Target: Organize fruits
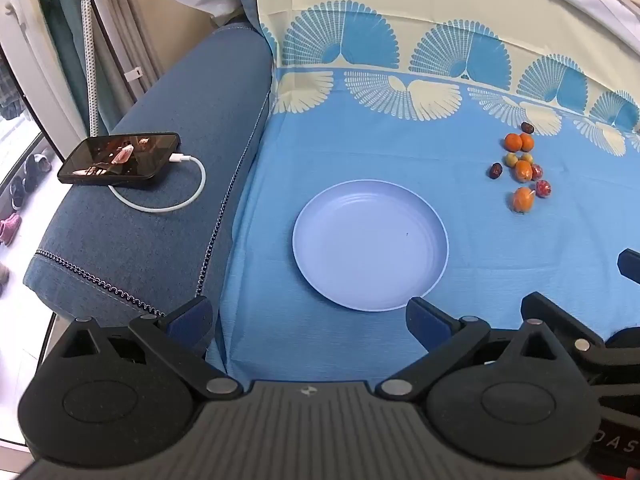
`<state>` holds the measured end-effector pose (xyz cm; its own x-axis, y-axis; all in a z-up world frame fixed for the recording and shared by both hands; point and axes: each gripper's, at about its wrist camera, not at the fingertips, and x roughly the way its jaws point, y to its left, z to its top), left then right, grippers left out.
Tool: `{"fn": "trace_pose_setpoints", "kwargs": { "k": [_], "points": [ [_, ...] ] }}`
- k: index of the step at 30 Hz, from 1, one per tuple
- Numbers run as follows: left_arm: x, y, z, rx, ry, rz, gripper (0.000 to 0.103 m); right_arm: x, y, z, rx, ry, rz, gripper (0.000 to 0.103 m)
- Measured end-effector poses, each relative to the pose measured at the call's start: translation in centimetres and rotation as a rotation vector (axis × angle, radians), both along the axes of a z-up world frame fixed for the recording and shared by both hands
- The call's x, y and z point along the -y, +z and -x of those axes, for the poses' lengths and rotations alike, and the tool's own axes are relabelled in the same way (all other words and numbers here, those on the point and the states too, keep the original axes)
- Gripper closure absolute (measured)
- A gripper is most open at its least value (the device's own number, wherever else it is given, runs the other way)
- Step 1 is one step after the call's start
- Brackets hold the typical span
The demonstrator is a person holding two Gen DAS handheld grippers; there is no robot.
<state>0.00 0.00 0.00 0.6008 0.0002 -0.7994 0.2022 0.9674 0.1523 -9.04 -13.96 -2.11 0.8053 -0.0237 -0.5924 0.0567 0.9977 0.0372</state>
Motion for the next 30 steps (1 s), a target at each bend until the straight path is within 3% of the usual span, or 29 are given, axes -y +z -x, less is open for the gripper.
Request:
{"fn": "trace_pose_setpoints", "kwargs": {
  "k": [30],
  "points": [
    [-0.4,-0.7,-0.1,-0.006,0.005,-0.004,0.0,0.2,-0.2,-0.8,-0.009,0.004,0.009,0.0]
  ]
}}
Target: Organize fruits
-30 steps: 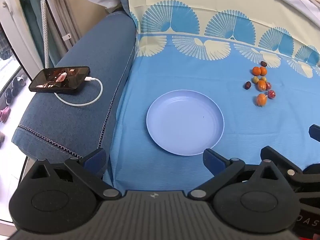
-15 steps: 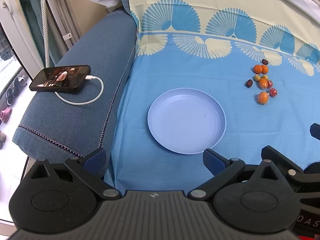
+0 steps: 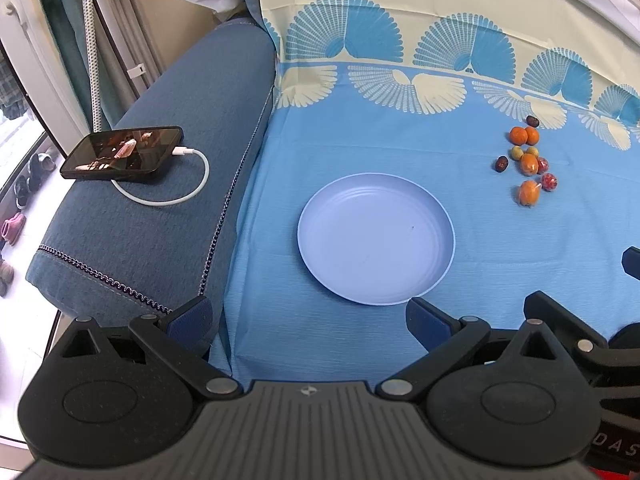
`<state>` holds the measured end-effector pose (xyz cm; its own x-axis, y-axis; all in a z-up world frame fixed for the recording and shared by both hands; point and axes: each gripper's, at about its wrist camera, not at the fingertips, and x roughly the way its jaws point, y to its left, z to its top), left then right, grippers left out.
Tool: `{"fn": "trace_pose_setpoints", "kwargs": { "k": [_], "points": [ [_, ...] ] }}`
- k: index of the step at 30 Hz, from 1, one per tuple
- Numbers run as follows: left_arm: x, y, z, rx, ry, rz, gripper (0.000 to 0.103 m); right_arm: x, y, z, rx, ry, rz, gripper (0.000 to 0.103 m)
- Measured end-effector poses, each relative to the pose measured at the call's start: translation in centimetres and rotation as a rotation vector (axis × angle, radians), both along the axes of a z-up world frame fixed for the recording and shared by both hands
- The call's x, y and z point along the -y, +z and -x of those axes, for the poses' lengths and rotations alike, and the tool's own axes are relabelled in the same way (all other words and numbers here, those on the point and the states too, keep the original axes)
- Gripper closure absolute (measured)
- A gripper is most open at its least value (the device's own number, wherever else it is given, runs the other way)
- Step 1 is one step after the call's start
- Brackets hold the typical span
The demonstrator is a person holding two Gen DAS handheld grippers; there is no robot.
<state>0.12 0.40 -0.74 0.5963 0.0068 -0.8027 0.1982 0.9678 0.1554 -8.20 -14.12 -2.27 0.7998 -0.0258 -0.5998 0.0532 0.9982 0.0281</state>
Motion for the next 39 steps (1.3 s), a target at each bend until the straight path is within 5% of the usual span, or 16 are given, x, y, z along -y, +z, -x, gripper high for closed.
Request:
{"fn": "trace_pose_setpoints", "kwargs": {
  "k": [11,17,22,34,39],
  "points": [
    [-0.2,-0.3,-0.3,-0.016,0.005,-0.002,0.0,-0.3,0.8,-0.6,-0.088,-0.002,0.036,0.0],
    [0.4,-0.9,-0.7,-0.056,0.009,-0.072,0.0,-0.7,-0.5,-0.1,0.011,-0.013,0.024,0.0],
    [0.8,-1.6,-1.7,-0.097,-0.02,-0.047,0.0,0.0,-1.2,-0.8,0.044,-0.043,0.023,0.0],
    [7.1,-4.9,-6.7,-0.173,-0.154,-0.011,0.0,14.6,-8.6,-7.4,-0.034,-0.44,0.02,0.0],
    [13.1,-7.1,-9.9,-0.171,-0.245,-0.014,0.0,20.1,-12.2,-11.0,-0.062,-0.461,0.051,0.0]
  ]
}}
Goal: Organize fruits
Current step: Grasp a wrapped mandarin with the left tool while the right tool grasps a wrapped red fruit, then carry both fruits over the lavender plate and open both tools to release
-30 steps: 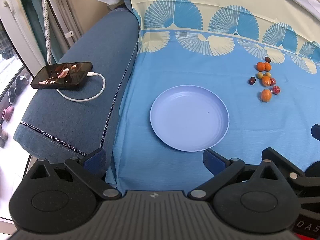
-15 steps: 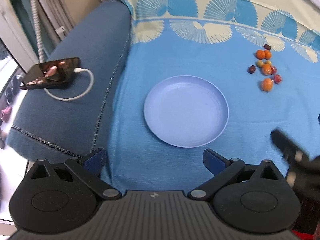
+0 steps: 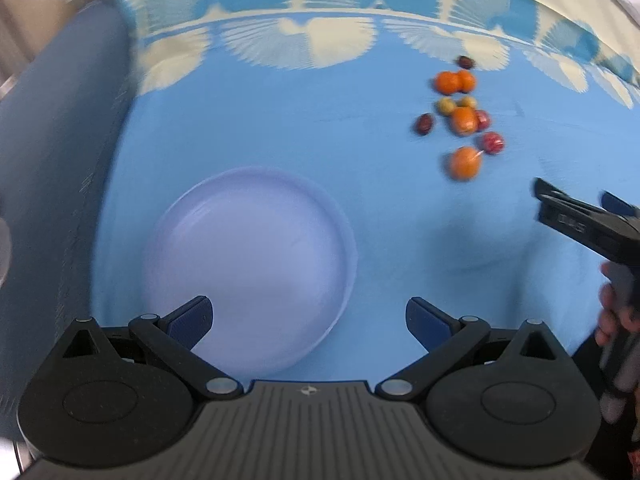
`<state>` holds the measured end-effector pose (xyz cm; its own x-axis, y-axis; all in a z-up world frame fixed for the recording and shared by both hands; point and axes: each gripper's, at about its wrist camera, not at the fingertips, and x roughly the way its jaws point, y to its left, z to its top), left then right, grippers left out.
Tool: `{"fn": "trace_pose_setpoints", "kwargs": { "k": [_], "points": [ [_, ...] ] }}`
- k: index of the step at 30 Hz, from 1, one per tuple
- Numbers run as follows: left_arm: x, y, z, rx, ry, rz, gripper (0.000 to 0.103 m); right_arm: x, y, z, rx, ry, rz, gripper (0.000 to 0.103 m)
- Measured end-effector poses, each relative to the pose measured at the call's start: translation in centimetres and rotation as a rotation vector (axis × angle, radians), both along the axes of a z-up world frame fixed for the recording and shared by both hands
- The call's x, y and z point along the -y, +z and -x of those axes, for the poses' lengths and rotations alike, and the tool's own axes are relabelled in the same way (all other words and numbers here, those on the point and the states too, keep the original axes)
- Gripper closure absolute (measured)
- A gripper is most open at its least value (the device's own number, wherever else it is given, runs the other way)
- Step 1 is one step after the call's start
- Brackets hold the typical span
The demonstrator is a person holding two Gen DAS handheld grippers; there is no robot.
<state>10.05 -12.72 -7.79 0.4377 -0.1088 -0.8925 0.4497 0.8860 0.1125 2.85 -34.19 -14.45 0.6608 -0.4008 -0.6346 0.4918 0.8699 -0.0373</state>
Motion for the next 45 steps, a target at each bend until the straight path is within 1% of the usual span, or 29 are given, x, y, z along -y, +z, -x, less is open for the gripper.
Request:
{"fn": "trace_pose_setpoints", "kwargs": {
  "k": [2,5,10,13,16,18,20,21,23,24,26,27,28,29,30,31,33,35,37,39,41,43,45],
  "points": [
    [2.5,-1.4,-1.4,0.01,-0.041,-0.018,0.0,1.8,-1.4,-1.9,-0.007,0.027,-0.011,0.0],
    [6.4,-3.9,-3.5,0.019,-0.125,-0.013,0.0,3.6,-3.0,-4.5,-0.021,0.108,-0.024,0.0],
    [13.4,-8.6,-6.4,0.03,-0.277,-0.064,0.0,5.6,-4.8,-7.7,-0.058,0.234,-0.028,0.001],
    [16.1,-10.5,-7.5,0.015,-0.37,-0.046,0.0,6.7,-5.6,-9.4,-0.064,0.265,-0.023,0.001],
    [18.1,-11.6,-8.3,0.033,-0.432,-0.018,0.0,7.5,-6.4,-10.7,-0.065,0.288,-0.039,0.001],
    [19.0,-12.2,-8.9,0.059,-0.439,-0.025,0.0,8.2,-7.1,-10.4,-0.018,0.286,-0.082,0.001],
    [19.8,-12.7,-9.3,0.085,-0.456,-0.036,0.001,8.1,-7.5,-9.7,0.025,0.291,-0.068,0.001],
    [20.1,-12.9,-9.3,0.089,-0.48,-0.042,0.001,8.1,-7.5,-9.6,0.027,0.292,-0.064,0.001],
    [19.8,-12.9,-8.8,0.12,-0.513,-0.028,0.003,8.0,-7.4,-9.8,0.02,0.29,-0.059,0.001],
    [19.8,-12.8,-8.6,0.127,-0.527,-0.02,0.006,8.0,-7.3,-9.9,0.018,0.29,-0.056,0.001],
    [19.8,-12.7,-8.6,0.112,-0.556,0.011,0.021,8.0,-7.1,-9.9,0.013,0.291,-0.051,0.001],
    [19.6,-12.1,-8.0,0.088,-0.571,0.04,0.044,8.0,-6.9,-10.0,0.007,0.294,-0.054,0.011],
    [19.5,-11.7,-8.0,0.051,-0.585,0.076,0.063,7.9,-6.5,-9.8,0.017,0.315,-0.058,0.04],
    [19.5,-11.3,-7.7,0.044,-0.575,0.085,0.063,7.5,-6.1,-9.4,0.037,0.346,-0.055,0.06],
    [19.5,-11.1,-7.6,0.054,-0.564,0.096,0.063,7.2,-5.8,-9.5,0.028,0.357,-0.056,0.072],
    [19.4,-10.8,-7.6,0.065,-0.557,0.11,0.063,7.1,-5.6,-9.5,0.015,0.349,-0.055,0.072],
    [19.2,-10.4,-7.4,0.066,-0.524,0.109,0.063,7.1,-5.4,-9.2,0.013,0.325,-0.059,0.072],
    [18.1,-9.5,-7.3,0.063,-0.486,0.113,0.063,7.5,-4.8,-8.6,0.002,0.258,-0.04,0.072],
    [16.2,-7.8,-6.5,0.071,-0.451,0.119,0.063,7.9,-3.5,-7.4,0.015,0.2,-0.026,0.072],
    [14.4,-6.2,-5.6,0.088,-0.421,0.118,0.063,8.2,-1.6,-5.1,0.049,0.162,-0.033,0.072],
    [11.9,-4.2,-4.2,0.089,-0.381,0.12,0.063,7.3,0.3,-2.2,0.068,0.148,-0.021,0.072],
    [9.2,-2.3,-2.6,0.079,-0.347,0.133,0.063,6.0,1.7,0.5,0.072,0.154,-0.024,0.072],
    [6.6,-0.6,-0.9,0.069,-0.315,0.153,0.063,4.0,3.3,3.4,0.077,0.184,-0.05,0.072]
  ]
}}
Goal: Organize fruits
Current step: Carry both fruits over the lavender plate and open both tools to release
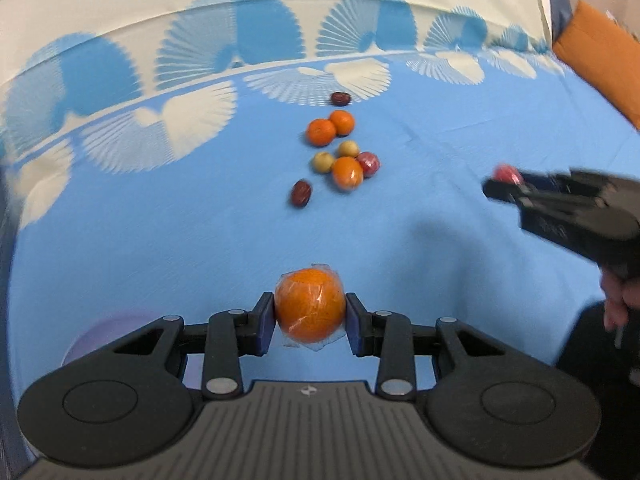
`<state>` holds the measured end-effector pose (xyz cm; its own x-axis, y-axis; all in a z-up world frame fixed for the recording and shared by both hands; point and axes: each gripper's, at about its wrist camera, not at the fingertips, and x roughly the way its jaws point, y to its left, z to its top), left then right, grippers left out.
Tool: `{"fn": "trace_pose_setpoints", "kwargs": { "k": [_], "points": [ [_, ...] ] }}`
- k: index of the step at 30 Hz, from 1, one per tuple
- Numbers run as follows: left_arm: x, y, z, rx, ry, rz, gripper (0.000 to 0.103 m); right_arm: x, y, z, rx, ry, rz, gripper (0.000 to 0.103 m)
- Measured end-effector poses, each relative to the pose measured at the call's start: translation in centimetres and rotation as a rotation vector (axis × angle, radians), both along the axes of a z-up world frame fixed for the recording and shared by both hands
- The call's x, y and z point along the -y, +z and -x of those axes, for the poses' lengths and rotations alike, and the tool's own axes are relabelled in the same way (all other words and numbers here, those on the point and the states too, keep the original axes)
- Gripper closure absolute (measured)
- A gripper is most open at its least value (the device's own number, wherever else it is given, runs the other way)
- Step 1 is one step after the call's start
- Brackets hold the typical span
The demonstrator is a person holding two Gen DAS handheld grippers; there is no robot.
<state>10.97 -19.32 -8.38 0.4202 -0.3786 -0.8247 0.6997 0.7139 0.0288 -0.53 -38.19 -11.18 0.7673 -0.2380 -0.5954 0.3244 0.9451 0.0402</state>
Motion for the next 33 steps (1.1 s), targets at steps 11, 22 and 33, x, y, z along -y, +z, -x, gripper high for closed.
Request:
{"fn": "trace_pose_setpoints", "kwargs": {
  "k": [11,22,33],
  "points": [
    [-13.2,6.4,8.7,0.035,0.234,0.012,0.063,-13.8,6.4,6.0,0.012,0.283,-0.205,0.072],
    [-20.1,8.7,14.1,0.078,0.318,0.087,0.063,-23.7,8.4,8.8,-0.012,0.455,-0.082,0.072],
    [-21.0,9.3,14.9,0.089,0.331,0.137,0.063,-25.3,9.1,9.7,-0.007,0.467,-0.016,0.072]
  ]
}}
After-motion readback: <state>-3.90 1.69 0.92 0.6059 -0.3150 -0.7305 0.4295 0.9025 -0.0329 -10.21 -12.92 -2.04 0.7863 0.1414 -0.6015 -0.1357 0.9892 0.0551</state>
